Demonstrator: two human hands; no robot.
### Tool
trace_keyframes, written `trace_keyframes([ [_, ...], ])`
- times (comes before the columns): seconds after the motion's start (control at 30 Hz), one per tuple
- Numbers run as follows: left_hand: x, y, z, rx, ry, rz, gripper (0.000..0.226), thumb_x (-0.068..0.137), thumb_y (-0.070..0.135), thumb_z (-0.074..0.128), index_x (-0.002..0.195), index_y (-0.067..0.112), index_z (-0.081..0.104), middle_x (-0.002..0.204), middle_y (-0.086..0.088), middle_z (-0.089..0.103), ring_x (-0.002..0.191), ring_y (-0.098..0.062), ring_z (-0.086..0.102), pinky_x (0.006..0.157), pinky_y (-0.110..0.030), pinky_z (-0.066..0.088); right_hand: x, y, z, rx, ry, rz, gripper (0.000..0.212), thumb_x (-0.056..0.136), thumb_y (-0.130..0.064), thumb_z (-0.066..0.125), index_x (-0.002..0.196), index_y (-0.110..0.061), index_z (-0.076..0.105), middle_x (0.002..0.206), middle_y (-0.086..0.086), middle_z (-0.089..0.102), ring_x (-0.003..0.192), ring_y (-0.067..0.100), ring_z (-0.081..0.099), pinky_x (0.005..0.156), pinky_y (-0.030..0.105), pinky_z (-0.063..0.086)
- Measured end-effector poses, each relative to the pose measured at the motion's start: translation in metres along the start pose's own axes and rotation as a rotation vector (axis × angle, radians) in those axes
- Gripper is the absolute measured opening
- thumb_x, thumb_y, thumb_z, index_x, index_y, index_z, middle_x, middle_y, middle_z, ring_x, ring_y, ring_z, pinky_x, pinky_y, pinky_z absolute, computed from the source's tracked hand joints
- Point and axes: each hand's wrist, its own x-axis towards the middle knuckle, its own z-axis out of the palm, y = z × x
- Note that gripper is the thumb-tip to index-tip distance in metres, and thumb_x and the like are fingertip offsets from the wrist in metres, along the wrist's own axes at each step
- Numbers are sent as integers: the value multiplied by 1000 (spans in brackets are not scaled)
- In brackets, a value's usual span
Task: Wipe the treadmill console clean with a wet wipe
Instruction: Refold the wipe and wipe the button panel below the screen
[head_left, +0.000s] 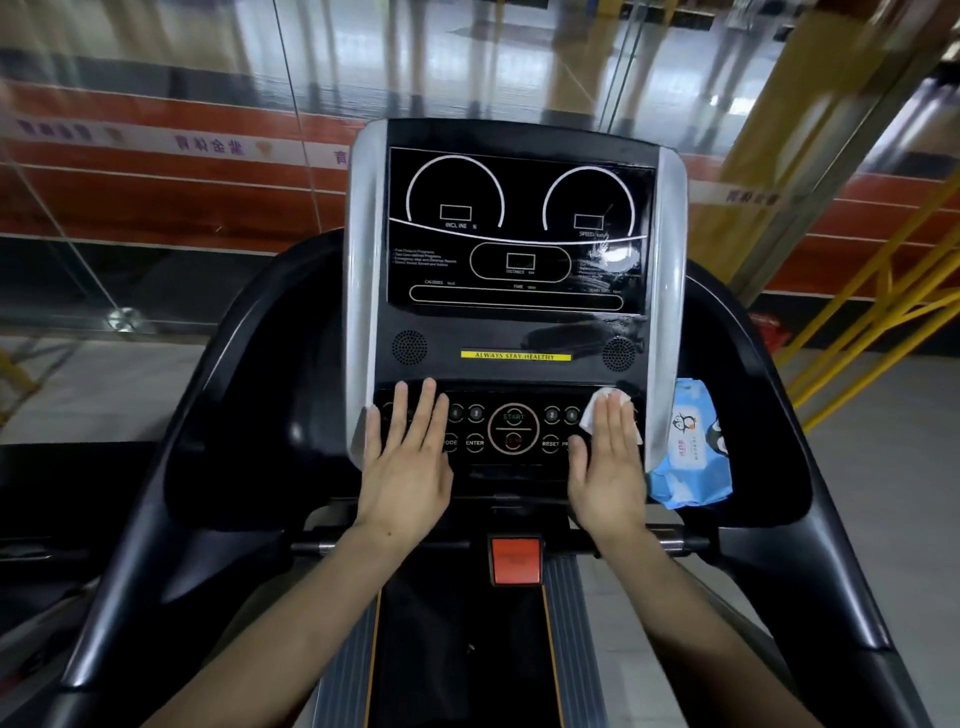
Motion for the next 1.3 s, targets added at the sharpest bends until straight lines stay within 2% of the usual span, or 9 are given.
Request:
trace_keyframes([
  [0.07, 4, 9, 0, 0, 13, -2, 77, 99, 25, 52, 165, 13, 13, 175, -3, -2, 160, -28, -12, 129, -59, 3, -1, -23, 5, 62, 11, 29, 67, 110, -42, 26, 164, -4, 18, 172, 9, 15, 162, 27, 3, 128, 50, 19],
  [0.17, 11, 19, 1, -7, 12, -13, 77, 99, 23, 53, 165, 13, 14, 175, 0, -1, 160, -27, -9, 129, -58, 5, -11, -63, 16, 73, -58, -217, 65, 110, -38, 34, 163, -4, 19, 171, 12, 20, 161, 29, 5, 130, 49, 17],
  [0.3, 18, 33, 5, -33, 8, -29, 76, 99, 22, 51, 165, 14, 13, 174, -1, -2, 160, -28, -11, 128, -61, 7, -11, -65, 14, 41, -145, -356, 63, 111, -40, 35, 165, -14, 17, 174, 1, 13, 161, 15, 0, 131, 41, 16],
  [0.4, 20, 46, 8, -13, 1, -12, 78, 99, 24, 53, 165, 14, 11, 175, -1, -3, 160, -29, -11, 128, -62, 6, -1, -12, -1, 11, -112, -262, 63, 109, -41, 35, 165, -14, 21, 173, 2, 16, 161, 15, 4, 129, 44, 21],
  [0.5, 22, 59, 11, -3, 13, 27, 78, 99, 24, 53, 165, 13, 12, 175, -1, -3, 160, -29, -11, 127, -64, 7, 7, 40, -21, 13, -92, -62, 67, 107, -42, 26, 166, -12, 13, 175, 2, 7, 161, 15, -3, 129, 46, 19],
  [0.6, 27, 73, 12, 2, -5, 59, 78, 100, 24, 51, 165, 13, 11, 175, -1, -6, 160, -27, -13, 127, -63, 5, 6, 27, -16, 61, -57, 0, 68, 108, -40, 25, 166, -10, 8, 175, 5, 2, 161, 19, -8, 131, 46, 13],
  [0.8, 33, 89, 14, 11, -39, 65, 77, 102, 27, 46, 165, 14, 5, 174, 0, -13, 159, -25, -20, 127, -62, 0, 4, 24, -12, 13, -116, -125, 70, 109, -41, 30, 166, -10, 3, 175, 6, -4, 161, 19, -10, 131, 44, 11],
  [1.13, 31, 93, 19, 12, -37, 47, 77, 101, 28, 52, 165, 15, 11, 174, 0, -9, 159, -26, -16, 126, -65, 2, -44, 60, -13, 37, -154, -89, 69, 109, -41, 29, 165, -8, 7, 175, 7, 0, 162, 21, -5, 130, 48, 19],
  [1.3, 33, 95, 20, -15, -49, 45, 76, 102, 28, 50, 165, 15, 10, 174, 1, -11, 159, -26, -18, 126, -65, 1, -18, 48, -17, 61, -154, -67, 71, 110, -47, 26, 166, -12, -2, 175, 4, -8, 161, 20, -12, 132, 45, 9],
])
